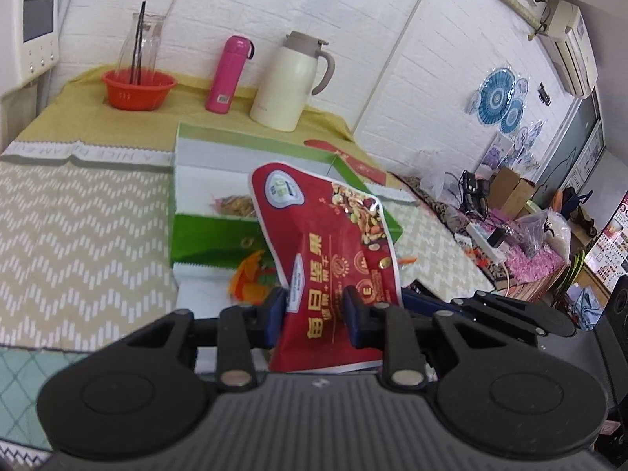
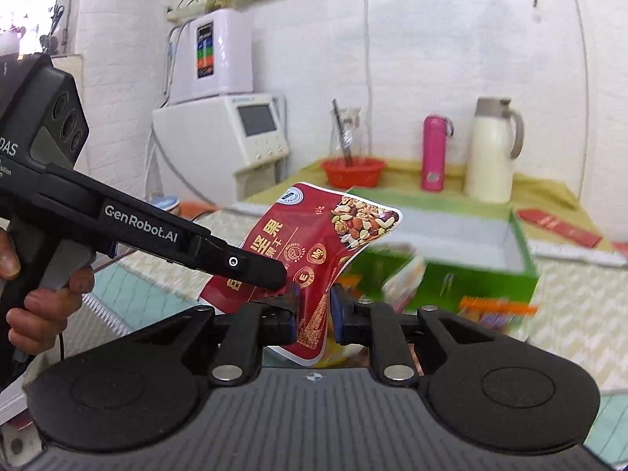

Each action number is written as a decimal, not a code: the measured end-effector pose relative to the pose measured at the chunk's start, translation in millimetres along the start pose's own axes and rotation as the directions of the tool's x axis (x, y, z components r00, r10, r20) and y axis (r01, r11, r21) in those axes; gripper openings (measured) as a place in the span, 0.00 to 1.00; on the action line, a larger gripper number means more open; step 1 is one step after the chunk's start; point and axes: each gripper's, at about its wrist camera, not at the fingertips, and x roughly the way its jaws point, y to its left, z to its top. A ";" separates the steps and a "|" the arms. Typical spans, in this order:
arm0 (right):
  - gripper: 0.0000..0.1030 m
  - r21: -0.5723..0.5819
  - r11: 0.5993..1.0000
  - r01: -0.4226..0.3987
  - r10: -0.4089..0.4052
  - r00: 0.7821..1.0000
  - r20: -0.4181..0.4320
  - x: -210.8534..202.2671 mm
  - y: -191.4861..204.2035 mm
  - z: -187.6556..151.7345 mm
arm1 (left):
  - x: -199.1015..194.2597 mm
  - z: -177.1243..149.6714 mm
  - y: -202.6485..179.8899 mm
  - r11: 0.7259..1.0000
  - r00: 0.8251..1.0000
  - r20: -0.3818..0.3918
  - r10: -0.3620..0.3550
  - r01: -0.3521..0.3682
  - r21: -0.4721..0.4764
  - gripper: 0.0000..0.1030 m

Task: Organize snacks
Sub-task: 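Lower the red nut bag into the green box and release it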

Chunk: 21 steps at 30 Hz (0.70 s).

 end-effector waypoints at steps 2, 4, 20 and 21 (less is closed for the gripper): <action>0.30 0.001 1.000 0.029 -0.029 0.999 0.022 6.6 -14.1 13.1 | 12.7 17.6 -3.1 1.000 1.000 0.019 -0.019 0.019 0.001 0.25; 0.30 0.013 0.999 0.050 -0.050 0.998 0.035 13.7 -30.3 23.9 | 28.2 33.6 -7.9 0.999 0.999 0.036 -0.030 0.030 0.014 0.26; 0.30 0.117 0.983 0.144 -0.136 0.988 -0.069 87.2 -137.9 30.5 | 172.6 87.5 -4.1 0.998 0.995 -0.092 -0.043 0.040 -0.040 0.26; 0.30 0.116 0.983 0.143 -0.134 0.988 -0.082 91.4 -140.8 29.7 | 177.7 87.6 -1.8 0.999 0.994 -0.103 -0.039 0.035 -0.041 0.27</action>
